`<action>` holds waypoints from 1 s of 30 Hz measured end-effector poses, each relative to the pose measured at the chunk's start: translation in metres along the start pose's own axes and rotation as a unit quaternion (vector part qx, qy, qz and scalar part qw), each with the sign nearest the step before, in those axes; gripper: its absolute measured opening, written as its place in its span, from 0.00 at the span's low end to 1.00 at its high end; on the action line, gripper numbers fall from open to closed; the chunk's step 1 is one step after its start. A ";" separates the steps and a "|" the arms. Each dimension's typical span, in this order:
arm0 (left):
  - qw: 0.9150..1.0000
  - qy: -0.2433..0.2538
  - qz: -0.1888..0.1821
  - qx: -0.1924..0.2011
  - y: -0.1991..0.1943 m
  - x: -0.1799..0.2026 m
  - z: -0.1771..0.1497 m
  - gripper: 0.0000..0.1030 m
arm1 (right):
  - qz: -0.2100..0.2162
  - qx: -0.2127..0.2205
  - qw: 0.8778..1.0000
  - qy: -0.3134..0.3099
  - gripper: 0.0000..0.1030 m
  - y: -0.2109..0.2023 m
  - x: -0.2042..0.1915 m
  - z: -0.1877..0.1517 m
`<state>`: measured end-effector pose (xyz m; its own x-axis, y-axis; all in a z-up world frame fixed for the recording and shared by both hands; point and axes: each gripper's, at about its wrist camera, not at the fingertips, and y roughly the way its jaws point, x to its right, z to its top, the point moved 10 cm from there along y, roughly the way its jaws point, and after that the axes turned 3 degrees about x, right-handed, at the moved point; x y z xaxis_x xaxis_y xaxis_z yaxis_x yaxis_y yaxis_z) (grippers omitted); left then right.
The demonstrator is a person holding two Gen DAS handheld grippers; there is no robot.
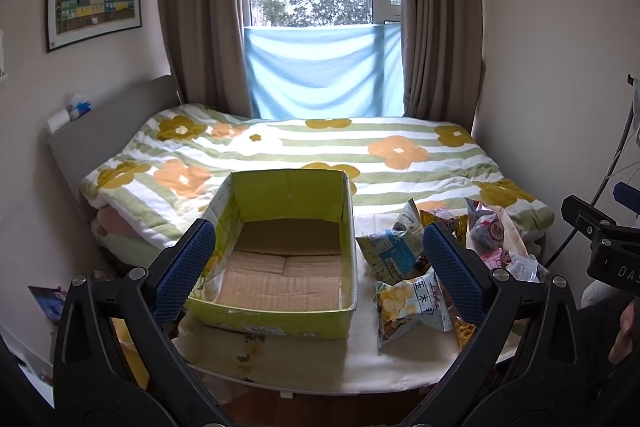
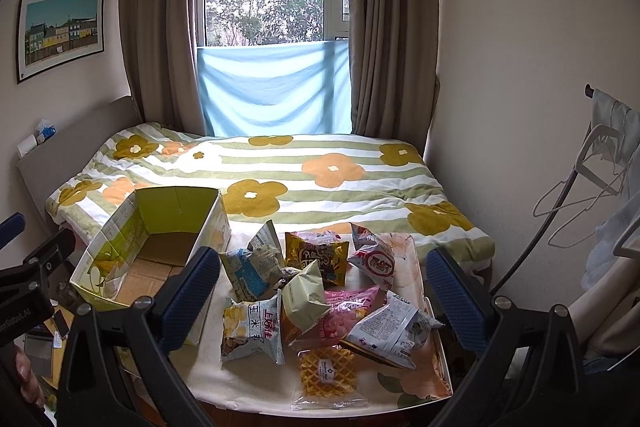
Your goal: Organize snacks
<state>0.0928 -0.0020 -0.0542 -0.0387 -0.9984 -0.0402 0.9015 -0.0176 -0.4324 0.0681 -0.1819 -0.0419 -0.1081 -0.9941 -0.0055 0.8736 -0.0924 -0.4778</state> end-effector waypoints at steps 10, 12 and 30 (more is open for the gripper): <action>1.000 -0.001 -0.005 -0.004 0.005 0.002 -0.001 1.00 | -0.001 -0.001 1.000 0.000 1.00 0.002 0.001 -0.006; 1.000 0.000 -0.005 -0.004 0.004 0.001 -0.001 1.00 | -0.002 -0.001 1.000 -0.001 1.00 0.001 0.001 -0.005; 1.000 0.000 -0.007 -0.004 0.005 -0.004 -0.001 1.00 | -0.005 0.003 1.000 0.002 1.00 -0.002 0.000 -0.001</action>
<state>0.0968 0.0021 -0.0569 -0.0519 -0.9980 -0.0348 0.8973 -0.0313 -0.4404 0.0658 -0.1813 -0.0412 -0.1187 -0.9929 -0.0040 0.8754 -0.1028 -0.4724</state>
